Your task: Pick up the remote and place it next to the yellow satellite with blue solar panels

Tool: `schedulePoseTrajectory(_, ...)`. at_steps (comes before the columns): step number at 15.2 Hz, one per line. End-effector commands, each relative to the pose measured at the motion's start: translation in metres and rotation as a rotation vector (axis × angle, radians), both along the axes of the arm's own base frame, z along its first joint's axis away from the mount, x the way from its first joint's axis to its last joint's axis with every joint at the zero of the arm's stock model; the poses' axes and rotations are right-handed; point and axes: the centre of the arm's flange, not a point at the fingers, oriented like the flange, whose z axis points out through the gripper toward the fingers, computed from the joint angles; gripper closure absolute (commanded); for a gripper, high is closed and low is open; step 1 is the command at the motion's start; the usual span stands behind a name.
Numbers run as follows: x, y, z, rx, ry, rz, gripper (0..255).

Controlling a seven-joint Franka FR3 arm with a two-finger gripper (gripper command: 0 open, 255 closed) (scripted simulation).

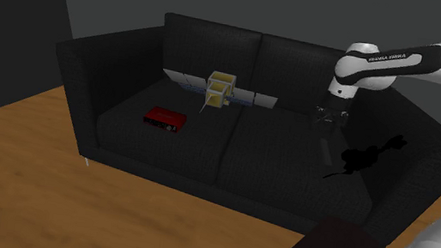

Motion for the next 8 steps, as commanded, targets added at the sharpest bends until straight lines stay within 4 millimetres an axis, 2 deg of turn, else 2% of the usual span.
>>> schedulePoseTrajectory(1,0.004,-0.022,-0.018,-0.001,0.014,-0.059,0)
schedulePoseTrajectory(8,0.004,-0.099,-0.072,0.000,0.063,-0.259,0)
